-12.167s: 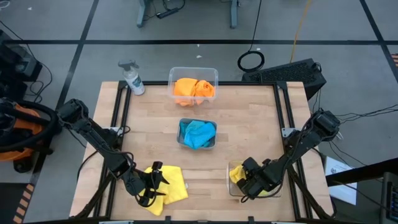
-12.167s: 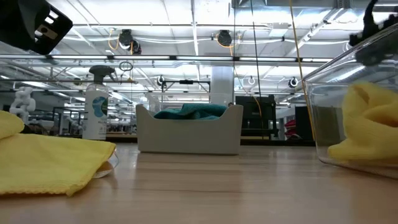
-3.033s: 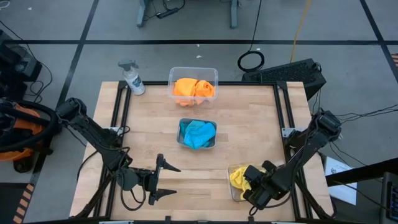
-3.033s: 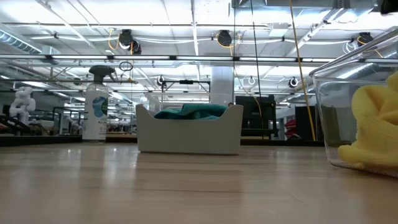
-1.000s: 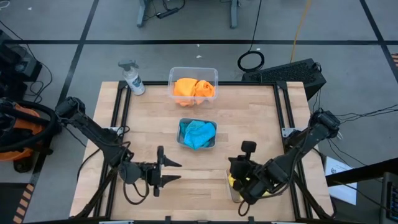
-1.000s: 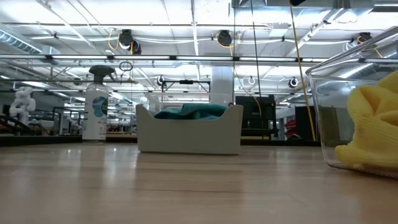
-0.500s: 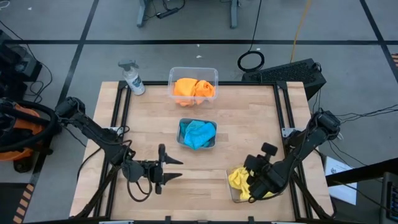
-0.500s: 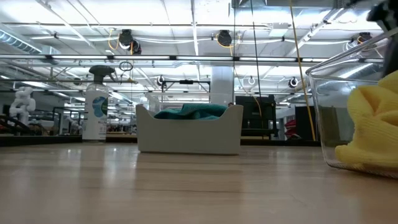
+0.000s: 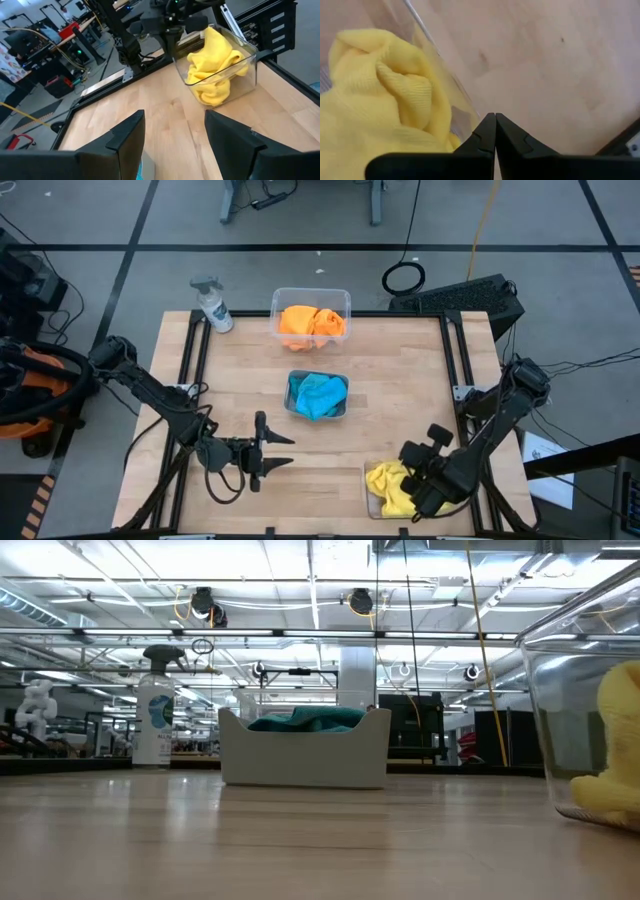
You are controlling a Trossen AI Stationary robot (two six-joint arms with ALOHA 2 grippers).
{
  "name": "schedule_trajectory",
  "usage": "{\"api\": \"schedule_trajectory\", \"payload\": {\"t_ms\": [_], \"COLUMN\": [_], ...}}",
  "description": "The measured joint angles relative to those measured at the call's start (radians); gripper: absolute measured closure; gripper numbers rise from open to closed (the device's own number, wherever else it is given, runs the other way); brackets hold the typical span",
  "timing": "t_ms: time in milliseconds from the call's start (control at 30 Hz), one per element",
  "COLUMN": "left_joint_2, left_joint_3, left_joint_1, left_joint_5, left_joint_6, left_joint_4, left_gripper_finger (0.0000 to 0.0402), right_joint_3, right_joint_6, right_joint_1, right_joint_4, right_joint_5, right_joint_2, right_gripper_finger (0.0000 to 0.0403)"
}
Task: Sort microfiber towel by color & place in baskets
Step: Adjust the bottom transparent bin, then return to Home Position
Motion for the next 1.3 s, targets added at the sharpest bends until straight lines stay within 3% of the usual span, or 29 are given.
{"api": "schedule_trajectory", "payload": {"t_ms": [67, 267, 467, 600, 800, 900, 1033, 1300], "left_joint_2": [0.000, 0.000, -0.005, -0.066, -0.181, -0.238, -0.307, -0.432], "left_joint_3": [0.000, 0.000, 0.000, 0.000, -0.041, -0.107, -0.213, -0.405], "left_joint_1": [0.000, 0.001, 0.034, 0.111, 0.244, 0.269, 0.274, 0.281], "left_joint_5": [0.000, 0.005, 0.137, 0.203, 0.393, 0.457, 0.449, 0.415], "left_joint_6": [0.001, 0.007, 0.138, 0.184, 0.101, 0.069, 0.052, 0.017], "left_joint_4": [0.001, 0.014, 0.151, 0.150, 0.164, 0.160, 0.186, 0.216], "left_gripper_finger": [0.0192, 0.0192, 0.0201, 0.0246, 0.0354, 0.0393, 0.0385, 0.0380], "right_joint_3": [0.016, 0.031, 0.031, 0.031, -0.043, -0.196, -0.467, -0.842], "right_joint_6": [0.001, -0.124, -0.465, -0.802, -1.202, -1.324, -1.493, -1.534], "right_joint_1": [0.001, -0.005, -0.052, -0.091, -0.158, -0.202, -0.296, -0.517], "right_joint_4": [-0.019, -0.013, 0.183, 0.389, 0.602, 0.809, 1.185, 1.656], "right_joint_5": [0.026, 0.250, 0.423, 0.453, 0.450, 0.366, 0.132, -0.216], "right_joint_2": [0.000, -0.015, -0.112, -0.199, -0.335, -0.434, -0.560, -0.688], "right_gripper_finger": [0.0403, 0.0403, 0.0403, 0.0403, 0.0403, 0.0403, 0.0403, 0.0403]}}
